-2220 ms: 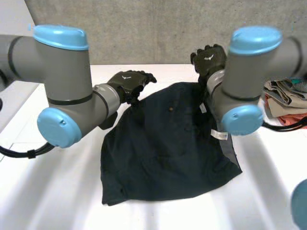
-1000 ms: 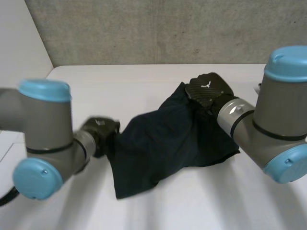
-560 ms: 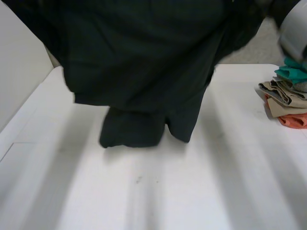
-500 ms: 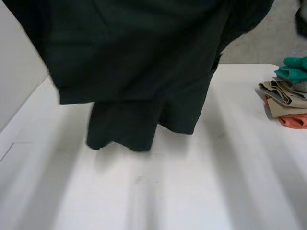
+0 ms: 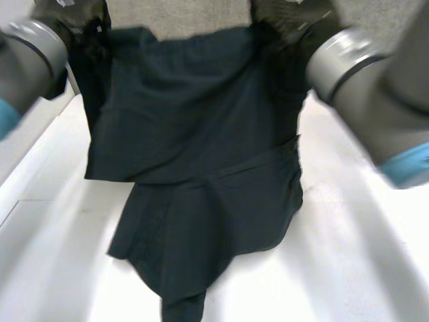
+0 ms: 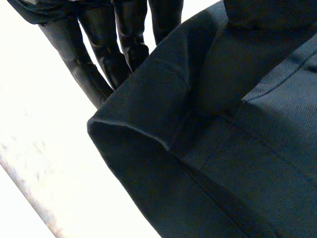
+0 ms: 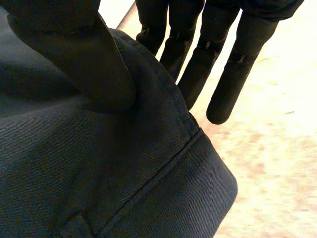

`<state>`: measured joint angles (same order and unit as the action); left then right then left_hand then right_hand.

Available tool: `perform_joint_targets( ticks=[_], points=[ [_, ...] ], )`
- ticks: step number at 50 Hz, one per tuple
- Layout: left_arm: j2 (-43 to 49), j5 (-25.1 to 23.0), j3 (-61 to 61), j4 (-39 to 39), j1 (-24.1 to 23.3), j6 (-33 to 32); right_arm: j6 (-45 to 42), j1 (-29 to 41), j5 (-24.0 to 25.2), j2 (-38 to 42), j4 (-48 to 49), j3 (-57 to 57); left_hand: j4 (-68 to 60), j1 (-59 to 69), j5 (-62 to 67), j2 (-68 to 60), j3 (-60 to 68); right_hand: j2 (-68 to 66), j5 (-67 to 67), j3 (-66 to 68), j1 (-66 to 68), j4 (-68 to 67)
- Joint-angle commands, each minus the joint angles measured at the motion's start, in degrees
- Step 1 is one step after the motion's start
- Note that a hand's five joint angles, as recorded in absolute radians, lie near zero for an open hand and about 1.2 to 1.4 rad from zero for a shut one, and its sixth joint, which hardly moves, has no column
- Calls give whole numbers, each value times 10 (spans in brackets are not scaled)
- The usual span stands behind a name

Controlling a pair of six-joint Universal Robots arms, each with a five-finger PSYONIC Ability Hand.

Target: Fold the laundry.

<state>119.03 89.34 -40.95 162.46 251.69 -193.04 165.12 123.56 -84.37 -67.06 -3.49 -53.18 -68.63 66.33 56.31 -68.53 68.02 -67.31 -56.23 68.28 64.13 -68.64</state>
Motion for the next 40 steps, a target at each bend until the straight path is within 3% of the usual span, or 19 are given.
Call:
perform_joint_targets(
  ticks=[1, 2, 3, 4, 5, 7, 13, 18, 21, 23, 29, 34, 40],
  points=[
    [170, 71, 134, 52, 45, -68, -7, 54, 20, 186, 240, 45, -114, 137, 137, -115, 120, -80, -91, 70, 112, -67],
    [183, 81, 147, 52, 49, -72, -8, 56, 25, 203, 266, 53, -114, 137, 137, -115, 120, 65, 55, -75, -34, 79],
    [199, 100, 169, 50, 56, -76, -16, 62, 26, 233, 317, 70, -26, 49, 49, -27, 32, 262, 251, -271, -230, 275],
    [204, 102, 176, 49, 57, -75, -21, 63, 25, 246, 330, 78, 80, -57, -57, 79, -74, 295, 284, -305, -263, 309],
    [204, 100, 179, 45, 57, -70, -37, 63, 18, 264, 334, 95, 376, -353, -353, 375, -370, 420, 410, -430, -389, 434],
    [196, 92, 175, 43, 57, -64, -50, 63, 10, 274, 327, 108, 586, -563, -563, 585, -580, 573, 562, -583, -541, 586],
    [103, 79, 75, 36, 57, -47, -70, 47, -37, 238, 205, 97, 586, -563, -563, 585, -580, 573, 562, -583, -541, 586],
    [15, 73, -44, 37, 43, -48, -74, 21, -37, 182, 77, 48, 586, -563, -563, 585, -580, 573, 562, -583, -541, 586],
    [-37, 68, -124, 30, 25, -45, -88, 4, -21, 148, -12, 15, 581, -558, -558, 580, -575, 573, 562, -583, -541, 586],
    [-74, 66, -186, 11, 10, -44, -109, -11, 5, 125, -80, -10, 482, -459, -459, 481, -476, 573, 562, -583, -541, 586],
    [-134, 45, -328, -66, -29, -23, -189, -51, 71, 87, -203, -100, 429, -406, -406, 429, -423, 390, 379, -400, -358, 403],
    [-140, 5, -410, -106, -50, 7, -214, -74, 92, 81, -193, -165, 418, -395, -395, 417, -412, 334, 323, -344, -303, 348],
    [-126, -38, -467, -107, -64, 32, -204, -84, 112, 94, -99, -228, 409, -386, -386, 408, -403, 339, 328, -349, -307, 353]
  ],
)
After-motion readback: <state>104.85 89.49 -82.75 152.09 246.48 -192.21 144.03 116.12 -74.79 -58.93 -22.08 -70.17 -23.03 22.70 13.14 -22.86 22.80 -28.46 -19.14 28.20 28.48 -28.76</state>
